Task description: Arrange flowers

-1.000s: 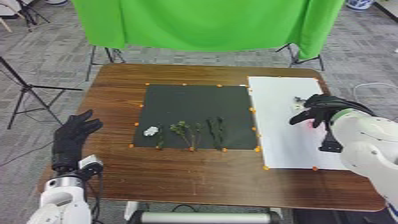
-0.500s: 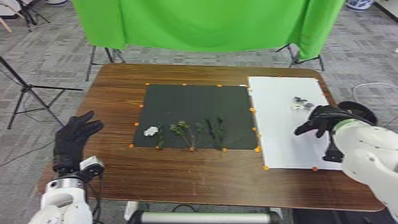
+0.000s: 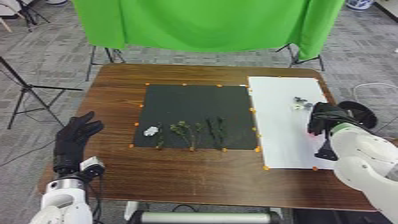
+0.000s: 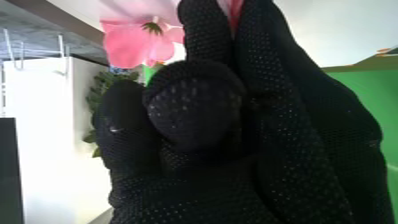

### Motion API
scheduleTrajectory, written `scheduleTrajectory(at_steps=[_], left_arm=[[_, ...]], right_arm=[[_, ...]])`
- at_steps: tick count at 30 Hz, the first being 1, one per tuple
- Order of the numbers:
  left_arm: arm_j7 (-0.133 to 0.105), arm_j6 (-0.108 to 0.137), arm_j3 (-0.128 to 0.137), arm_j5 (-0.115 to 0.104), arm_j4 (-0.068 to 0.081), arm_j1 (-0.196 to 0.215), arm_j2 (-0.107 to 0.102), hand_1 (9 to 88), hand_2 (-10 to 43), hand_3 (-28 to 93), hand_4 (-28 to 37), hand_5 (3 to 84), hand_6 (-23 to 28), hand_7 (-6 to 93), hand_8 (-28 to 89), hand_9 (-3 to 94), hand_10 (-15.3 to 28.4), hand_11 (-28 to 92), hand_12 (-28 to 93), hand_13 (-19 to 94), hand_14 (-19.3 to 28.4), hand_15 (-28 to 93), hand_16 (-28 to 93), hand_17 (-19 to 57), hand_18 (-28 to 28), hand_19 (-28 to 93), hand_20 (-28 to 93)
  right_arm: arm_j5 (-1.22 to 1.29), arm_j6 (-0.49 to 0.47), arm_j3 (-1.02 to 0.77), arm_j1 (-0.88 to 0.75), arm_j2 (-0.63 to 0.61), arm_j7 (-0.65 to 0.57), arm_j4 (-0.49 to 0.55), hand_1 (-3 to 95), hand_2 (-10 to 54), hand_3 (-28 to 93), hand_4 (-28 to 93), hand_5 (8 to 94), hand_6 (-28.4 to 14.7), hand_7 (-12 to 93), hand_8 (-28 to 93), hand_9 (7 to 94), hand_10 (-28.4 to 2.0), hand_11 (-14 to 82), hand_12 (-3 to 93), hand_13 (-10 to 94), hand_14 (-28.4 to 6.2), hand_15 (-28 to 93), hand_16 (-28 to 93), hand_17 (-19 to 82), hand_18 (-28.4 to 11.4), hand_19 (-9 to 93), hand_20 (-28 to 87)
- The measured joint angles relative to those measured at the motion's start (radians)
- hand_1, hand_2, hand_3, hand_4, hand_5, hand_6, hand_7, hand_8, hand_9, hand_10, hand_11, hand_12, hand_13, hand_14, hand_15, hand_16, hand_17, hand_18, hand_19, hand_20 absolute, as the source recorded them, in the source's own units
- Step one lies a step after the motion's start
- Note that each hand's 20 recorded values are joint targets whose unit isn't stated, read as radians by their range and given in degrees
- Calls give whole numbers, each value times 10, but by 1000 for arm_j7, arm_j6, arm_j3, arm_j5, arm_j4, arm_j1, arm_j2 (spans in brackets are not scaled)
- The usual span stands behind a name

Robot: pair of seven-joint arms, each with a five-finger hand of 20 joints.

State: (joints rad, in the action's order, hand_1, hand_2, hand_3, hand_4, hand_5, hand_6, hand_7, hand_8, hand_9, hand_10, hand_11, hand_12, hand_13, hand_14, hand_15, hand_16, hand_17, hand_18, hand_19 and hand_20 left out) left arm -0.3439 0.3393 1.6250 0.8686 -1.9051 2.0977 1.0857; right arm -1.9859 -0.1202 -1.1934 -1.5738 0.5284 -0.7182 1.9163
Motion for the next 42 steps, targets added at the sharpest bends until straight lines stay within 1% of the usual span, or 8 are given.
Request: scheduleTrajectory(at_steps=[6,10,14,19,25,30,36,42], left_arm=[[4,0,0,0,-1,1,0,187,107,692,-283,535,37,132,-83,559,153,209,86,461,173,254,-61,108,99,81,157],[8,0,3,0,-2,2,-3,187,107,692,-283,535,37,131,-83,560,153,209,85,462,173,255,-62,108,99,81,157],[11,0,5,0,-2,2,-8,186,107,693,-283,535,37,131,-82,560,153,209,86,462,174,255,-62,108,99,81,157],[11,0,10,0,-2,3,-15,179,111,682,-283,535,37,131,-82,560,153,208,85,461,174,254,-63,108,99,82,157],[10,0,6,0,3,-4,-23,173,113,676,-283,535,37,130,-82,560,153,208,86,461,175,255,-62,108,99,82,157],[7,-2,-19,4,13,-31,-33,172,113,672,-283,535,38,129,-82,560,153,207,86,461,174,253,-62,108,100,82,157],[3,-9,-45,19,19,-62,-36,170,111,667,-283,536,38,128,-82,559,154,207,86,461,174,252,-61,108,99,81,156],[-8,-12,-61,21,24,-75,-34,166,111,670,-283,535,38,128,-82,559,153,208,86,461,174,252,-61,108,100,81,158]], right_arm=[[-1,16,-21,-16,-6,20,26,606,-81,634,-174,785,-35,185,86,900,-107,135,285,937,-15,582,263,690,-111,932,430],[8,81,2,14,-22,43,63,604,-85,641,-174,790,-36,185,88,905,-109,133,287,937,-14,589,260,696,-107,932,438],[102,138,110,149,-25,75,83,604,-87,642,-173,792,-37,183,91,907,-112,137,285,937,-13,595,258,696,-106,932,447],[322,134,317,404,21,157,61,604,-87,641,-173,792,-36,182,91,905,-109,134,285,937,-13,597,258,696,-104,932,454],[389,46,595,695,193,237,-71,603,-86,642,-174,791,-35,182,92,905,-104,130,288,937,-13,598,259,696,-104,932,458],[430,-5,734,856,377,243,-192,603,-85,641,-175,790,-33,184,92,905,-103,127,289,937,-13,598,261,695,-103,932,464],[465,-20,755,949,572,243,-307,602,-83,640,-177,787,-32,186,90,904,-103,123,286,937,-12,603,263,695,-105,932,470],[453,-19,772,957,696,243,-388,602,-79,638,-180,785,-29,188,89,902,-102,121,283,937,-11,608,264,695,-106,932,481]])
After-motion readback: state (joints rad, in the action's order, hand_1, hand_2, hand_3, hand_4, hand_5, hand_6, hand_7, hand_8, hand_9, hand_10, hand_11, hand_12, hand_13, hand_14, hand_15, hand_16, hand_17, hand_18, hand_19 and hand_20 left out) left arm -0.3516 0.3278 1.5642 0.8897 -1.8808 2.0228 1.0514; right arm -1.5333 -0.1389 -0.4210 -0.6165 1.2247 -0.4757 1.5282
